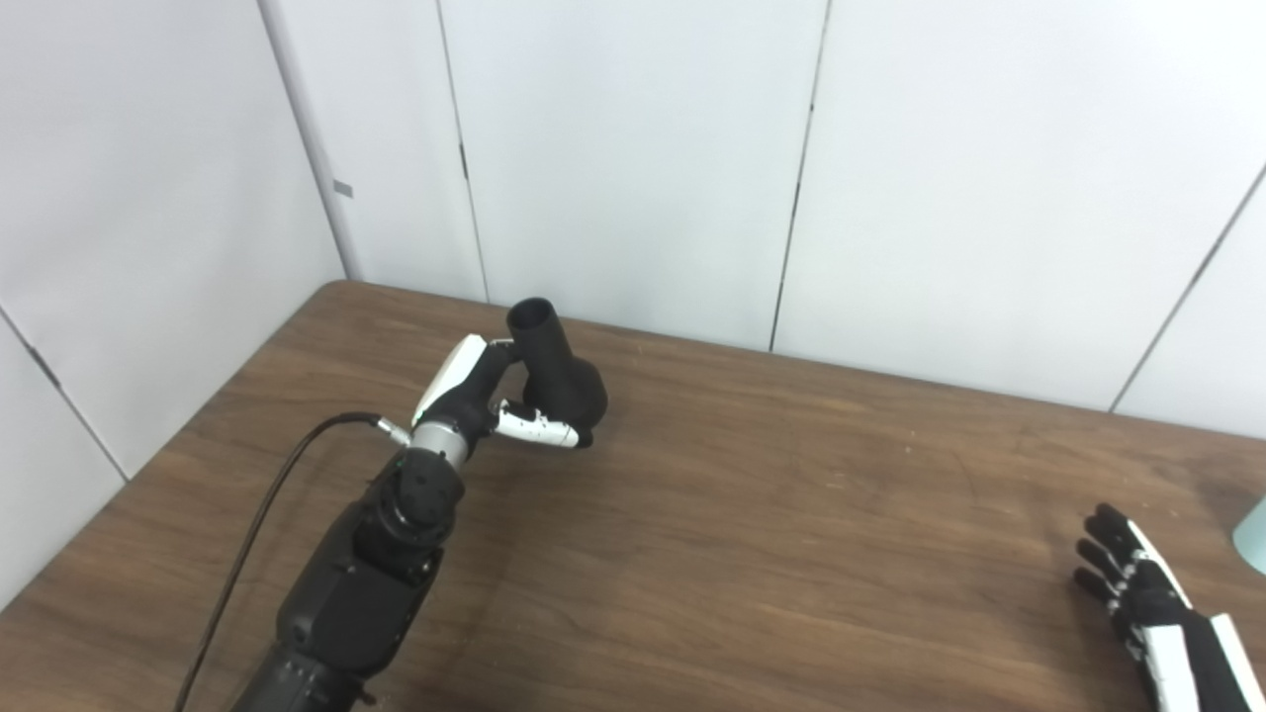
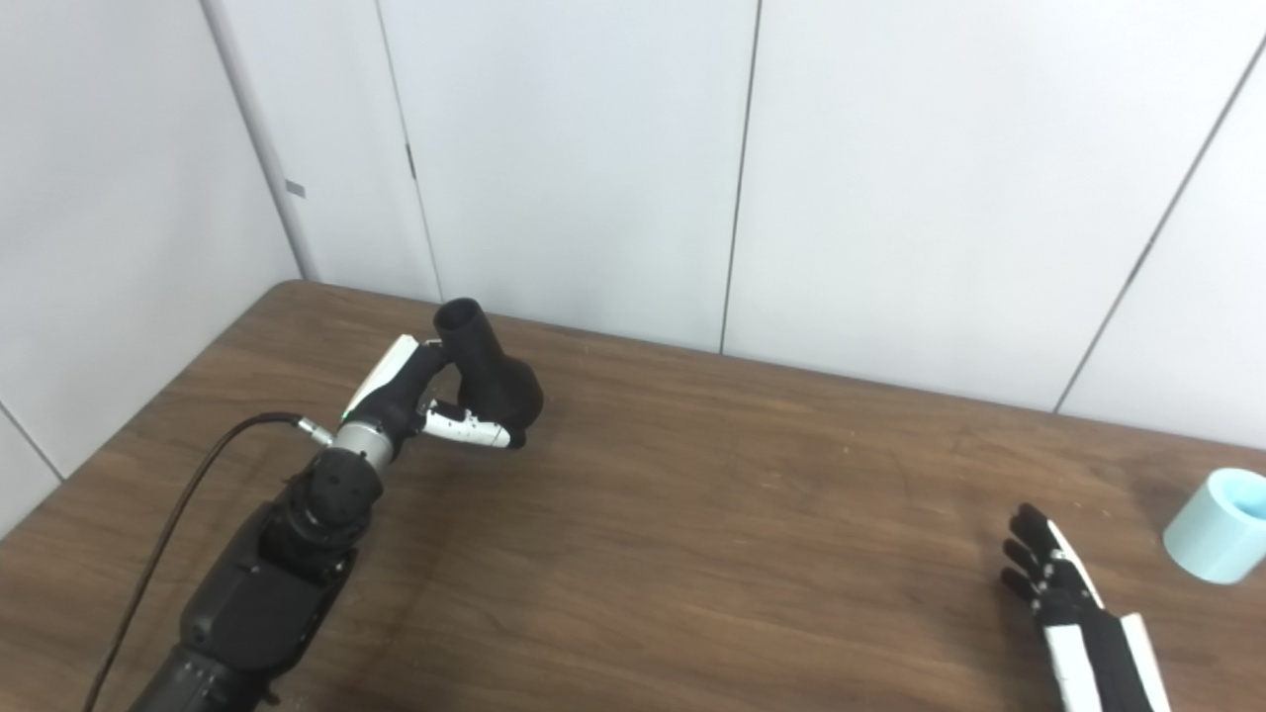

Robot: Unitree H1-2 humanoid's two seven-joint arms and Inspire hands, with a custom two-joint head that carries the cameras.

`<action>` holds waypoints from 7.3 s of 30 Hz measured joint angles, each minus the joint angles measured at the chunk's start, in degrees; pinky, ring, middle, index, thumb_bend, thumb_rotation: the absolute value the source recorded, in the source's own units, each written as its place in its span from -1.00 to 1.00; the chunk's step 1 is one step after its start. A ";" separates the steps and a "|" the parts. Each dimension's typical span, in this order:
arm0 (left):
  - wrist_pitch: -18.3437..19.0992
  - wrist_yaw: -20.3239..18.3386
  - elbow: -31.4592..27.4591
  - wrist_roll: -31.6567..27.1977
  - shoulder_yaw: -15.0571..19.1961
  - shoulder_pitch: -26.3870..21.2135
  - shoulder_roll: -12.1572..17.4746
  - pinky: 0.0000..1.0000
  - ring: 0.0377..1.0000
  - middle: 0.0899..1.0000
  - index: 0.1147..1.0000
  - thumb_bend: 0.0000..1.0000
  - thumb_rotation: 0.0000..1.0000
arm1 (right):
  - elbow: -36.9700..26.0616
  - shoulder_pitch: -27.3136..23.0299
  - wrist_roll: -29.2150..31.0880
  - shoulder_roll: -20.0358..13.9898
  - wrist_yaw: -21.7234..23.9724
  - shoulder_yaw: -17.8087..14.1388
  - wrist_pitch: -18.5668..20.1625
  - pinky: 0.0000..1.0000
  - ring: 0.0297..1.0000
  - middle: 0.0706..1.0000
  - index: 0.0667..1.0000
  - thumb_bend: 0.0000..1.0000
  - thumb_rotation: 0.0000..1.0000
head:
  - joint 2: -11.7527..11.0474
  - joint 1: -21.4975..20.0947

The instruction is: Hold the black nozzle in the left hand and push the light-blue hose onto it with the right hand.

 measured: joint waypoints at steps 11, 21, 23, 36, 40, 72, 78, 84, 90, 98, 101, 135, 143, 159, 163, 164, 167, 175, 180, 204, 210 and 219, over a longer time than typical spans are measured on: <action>-0.45 -3.46 -8.55 7.31 -8.24 2.59 0.17 1.00 0.94 0.66 -0.17 0.05 -0.90 | -3.65 0.48 -1.28 1.81 -1.30 1.14 4.83 0.80 0.87 0.86 0.87 0.18 1.00 | 1.49 -3.25; -3.87 -6.29 -9.65 13.80 -14.40 4.16 0.19 1.00 0.94 0.66 -0.17 0.05 -0.90 | -5.31 0.66 -1.59 2.34 -1.41 1.49 6.38 0.86 0.89 0.87 0.90 0.10 1.00 | 2.11 -4.57; -4.34 -6.57 -8.72 14.20 -15.39 4.18 -0.29 1.00 0.94 0.66 -0.17 0.05 -0.90 | -5.59 0.66 -1.66 2.63 -1.40 1.58 6.54 0.87 0.90 0.87 0.90 0.09 1.00 | 2.28 -4.92; -4.70 -6.45 -7.57 16.26 -17.80 5.31 -8.59 1.00 0.96 0.67 -0.17 0.05 -0.89 | -7.31 0.46 -2.08 2.82 -1.60 1.52 8.81 0.84 0.90 0.87 0.89 0.08 1.00 | 3.08 -6.06; -5.68 -6.07 -7.54 16.27 -18.39 6.33 -9.95 1.00 0.96 0.67 -0.17 0.05 -0.89 | -7.78 0.38 -2.21 3.07 -1.97 1.56 9.73 0.84 0.90 0.87 0.89 0.10 1.00 | 3.34 -6.33; 0.02 -13.01 -11.80 21.00 -25.17 5.65 -8.44 1.00 0.96 0.68 -0.17 0.05 -0.90 | -11.50 1.03 -2.41 4.92 -3.08 2.77 12.08 0.90 0.90 0.87 0.88 0.10 1.00 | 6.42 -10.28; 1.14 -16.11 -13.24 21.99 -25.33 5.34 -8.11 1.00 0.95 0.67 -0.17 0.05 -0.90 | -11.36 1.60 -2.32 5.05 -3.41 2.63 12.06 0.90 0.90 0.87 0.88 0.12 1.00 | 6.59 -9.93; 1.16 -19.94 -14.33 22.19 -24.08 5.74 -8.56 1.00 0.96 0.70 -0.17 0.05 -0.90 | -11.38 1.57 -2.25 5.63 -3.62 2.69 12.10 0.90 0.90 0.87 0.88 0.11 1.00 | 6.59 -10.20; 1.15 -22.21 -14.55 23.03 -23.46 5.78 -9.21 1.00 1.00 0.77 -0.17 0.05 -0.90 | -11.53 1.58 -2.12 5.84 -3.66 2.60 12.27 0.90 0.90 0.86 0.88 0.12 1.00 | 6.68 -10.46; 0.53 -20.90 -14.58 23.00 -24.84 6.15 -8.96 1.00 1.00 0.85 -0.17 0.05 -0.90 | -11.60 1.65 -2.07 5.76 -3.69 2.19 12.26 0.92 0.91 0.86 0.88 0.12 1.00 | 6.42 -10.81; -0.06 -20.43 -14.56 22.96 -25.46 6.15 -8.69 1.00 1.00 0.86 -0.17 0.05 -0.90 | -11.66 1.65 -2.10 5.76 -3.68 2.21 12.26 0.93 0.91 0.86 0.88 0.11 1.00 | 6.42 -10.90; -2.46 -15.39 -13.67 21.16 -28.97 8.25 -9.00 1.00 1.00 0.82 -0.17 0.05 -0.90 | -13.84 1.66 -2.22 5.32 -3.58 2.38 13.66 0.93 0.89 0.86 0.88 0.07 1.00 | 8.17 -12.92; -2.51 -15.25 -13.67 21.76 -29.19 8.45 -9.18 1.00 1.00 0.81 -0.17 0.05 -0.90 | -16.06 1.23 -1.49 3.78 -3.31 1.35 15.74 0.87 0.89 0.86 0.88 0.10 1.00 | 8.61 -13.80; -6.39 -11.42 -10.69 19.89 -29.22 8.78 -9.46 1.00 1.00 0.80 -0.17 0.05 -0.90 | -18.17 -13.35 -6.11 -3.55 -6.31 -3.62 23.98 0.55 0.69 0.70 0.70 0.15 0.30 | 6.24 -18.54; -7.90 -11.04 -9.86 18.97 -29.08 8.59 -9.32 1.00 1.00 0.80 -0.17 0.05 -0.90 | -16.79 -17.30 -14.00 -6.63 -8.09 -1.92 26.28 0.48 0.59 0.62 0.64 0.24 0.10 | 5.80 -20.39; -8.03 -10.90 -9.69 18.76 -29.08 8.55 -9.32 1.00 1.00 0.80 -0.17 0.05 -0.90 | -15.31 -17.97 -16.23 -7.65 -7.96 -0.98 26.98 0.47 0.58 0.62 0.64 0.27 0.07 | 5.71 -20.83; -8.55 -10.52 -9.44 18.33 -29.09 8.56 -9.32 1.00 1.00 0.81 -0.17 0.05 -0.90 | -11.92 -19.32 -20.52 -11.08 -6.57 0.40 28.16 0.47 0.58 0.61 0.63 0.33 -0.05 | 5.36 -21.62; -9.64 -9.83 -8.72 17.59 -29.06 8.47 -8.91 1.00 1.00 0.81 -0.17 0.05 -0.90 | -8.99 -22.17 -32.31 -19.34 2.09 2.33 28.48 0.60 0.75 0.69 0.64 0.42 -0.14 | 4.57 -24.87; -10.54 -9.54 -8.40 17.12 -29.05 8.43 -8.60 1.00 1.00 0.80 -0.17 0.05 -0.90 | -4.23 -25.19 -36.60 -22.76 7.28 2.93 28.50 0.77 0.81 0.75 0.65 0.47 -0.23 | 3.26 -29.78; -17.00 -8.27 -5.88 13.24 -27.89 8.27 -6.05 1.00 1.00 0.80 -0.17 0.05 -0.90 | 16.15 -37.08 -48.07 -26.50 22.39 5.55 28.56 0.53 0.84 0.80 0.75 0.91 -0.48 | 0.62 -37.53; -17.00 -8.25 -5.88 13.24 -27.92 8.23 -6.01 1.00 1.00 0.80 -0.17 0.05 -0.90 | 20.08 -41.50 -50.81 -26.54 29.20 7.90 28.55 0.54 0.81 0.83 0.75 1.00 -0.57 | 0.62 -37.79; -17.00 -8.25 -5.77 13.23 -27.98 8.13 -6.02 1.00 1.00 0.80 -0.17 0.05 -0.90 | 27.04 -43.56 -50.21 -27.08 30.96 13.50 28.48 0.48 0.72 0.82 0.72 1.00 -0.62 | 0.79 -37.44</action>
